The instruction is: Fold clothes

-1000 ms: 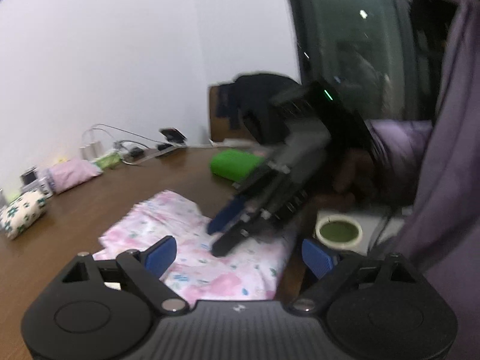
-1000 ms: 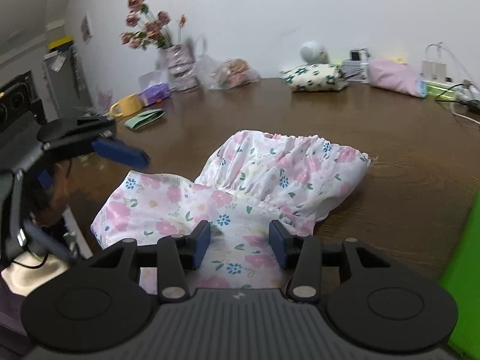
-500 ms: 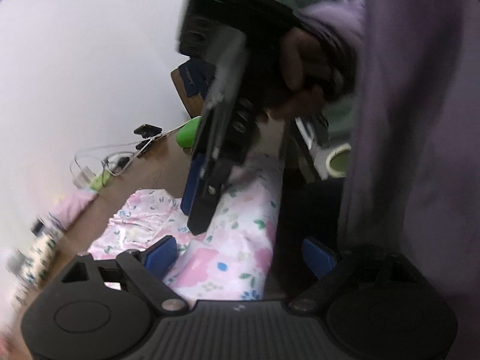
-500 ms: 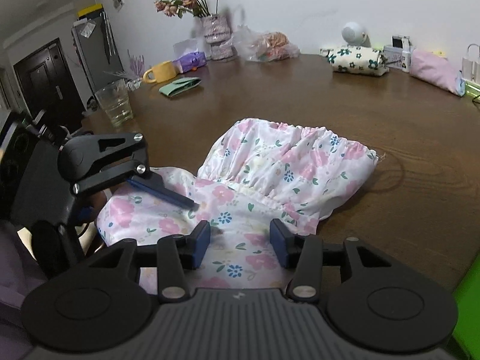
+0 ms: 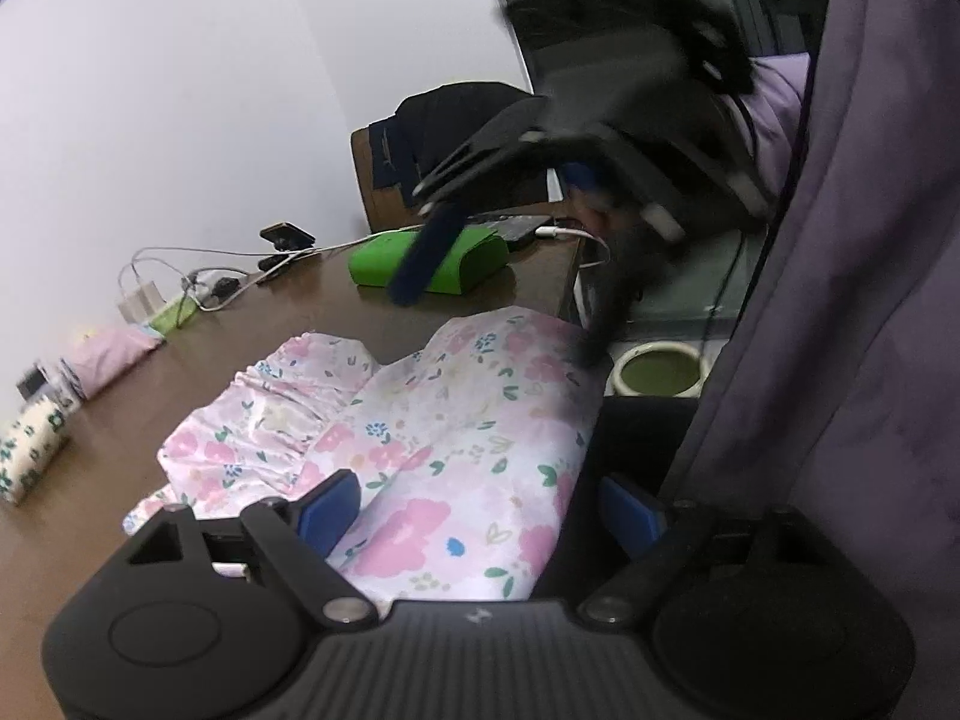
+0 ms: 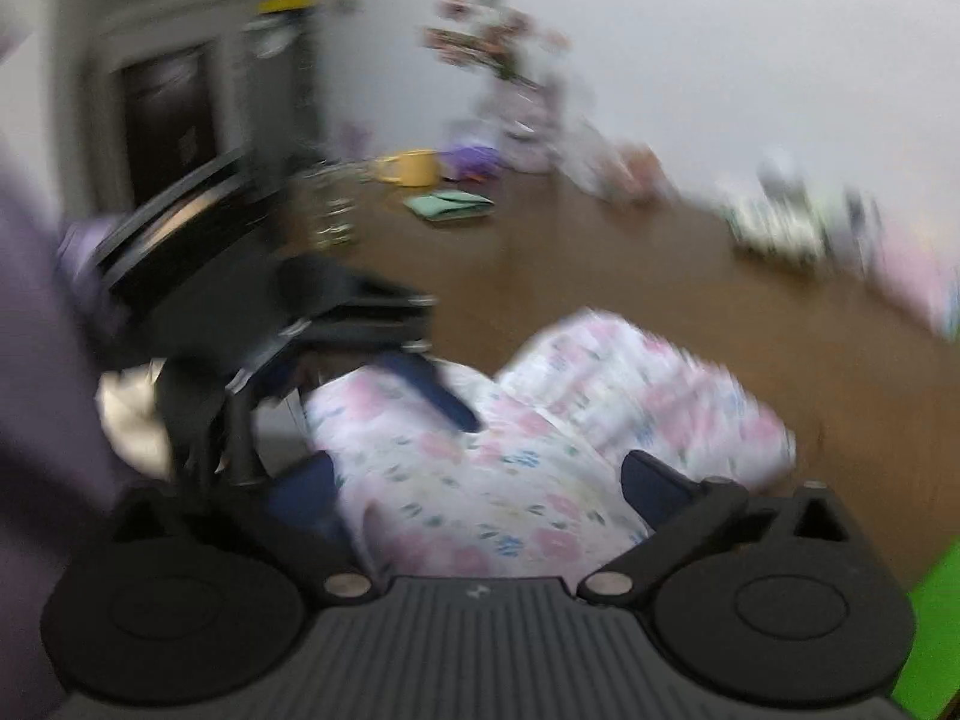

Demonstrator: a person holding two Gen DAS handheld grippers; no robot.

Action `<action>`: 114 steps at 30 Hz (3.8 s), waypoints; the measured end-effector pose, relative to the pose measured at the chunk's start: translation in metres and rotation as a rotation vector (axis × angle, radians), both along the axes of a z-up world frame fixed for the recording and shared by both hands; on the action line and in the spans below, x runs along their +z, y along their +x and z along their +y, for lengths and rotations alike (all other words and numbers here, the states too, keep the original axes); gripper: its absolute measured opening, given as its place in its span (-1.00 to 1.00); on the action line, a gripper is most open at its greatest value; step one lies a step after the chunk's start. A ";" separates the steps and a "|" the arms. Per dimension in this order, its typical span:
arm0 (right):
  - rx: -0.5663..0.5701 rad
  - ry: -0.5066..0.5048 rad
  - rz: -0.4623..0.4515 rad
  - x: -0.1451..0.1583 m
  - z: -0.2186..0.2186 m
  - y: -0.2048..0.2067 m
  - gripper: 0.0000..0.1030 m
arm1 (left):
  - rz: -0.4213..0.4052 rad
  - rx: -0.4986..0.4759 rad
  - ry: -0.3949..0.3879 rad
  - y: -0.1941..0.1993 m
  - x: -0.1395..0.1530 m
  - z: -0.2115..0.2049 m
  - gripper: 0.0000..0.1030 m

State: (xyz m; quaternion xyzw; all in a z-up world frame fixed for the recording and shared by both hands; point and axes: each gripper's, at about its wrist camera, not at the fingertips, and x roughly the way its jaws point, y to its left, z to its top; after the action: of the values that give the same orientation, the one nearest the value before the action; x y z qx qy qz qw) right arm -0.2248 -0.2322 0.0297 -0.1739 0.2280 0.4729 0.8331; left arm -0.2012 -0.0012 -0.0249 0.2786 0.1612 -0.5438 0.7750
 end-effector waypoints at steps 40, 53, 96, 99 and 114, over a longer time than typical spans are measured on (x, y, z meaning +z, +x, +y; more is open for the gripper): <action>0.060 0.196 0.260 -0.009 -0.045 0.046 0.55 | 0.379 0.032 -0.224 0.048 0.019 0.042 -0.15; -0.089 0.507 0.456 -0.040 -0.059 0.084 -0.41 | 0.694 0.153 -0.307 0.106 0.022 0.055 -0.06; -0.590 0.447 0.544 -0.037 -0.031 0.188 0.48 | 0.721 0.674 -0.395 0.177 0.025 0.040 0.53; -0.564 0.450 0.593 -0.038 -0.035 0.171 0.46 | 0.737 0.668 -0.402 0.153 0.026 0.047 0.51; -0.444 0.496 0.418 -0.033 -0.059 0.094 0.10 | 0.685 0.643 -0.463 0.130 0.031 0.060 0.70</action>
State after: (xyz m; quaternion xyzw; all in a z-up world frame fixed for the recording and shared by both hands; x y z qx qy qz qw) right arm -0.1306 -0.2908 -0.0031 0.1864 0.3037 0.3473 0.8674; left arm -0.0707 0.0583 0.0065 -0.1576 0.3584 -0.3596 0.8470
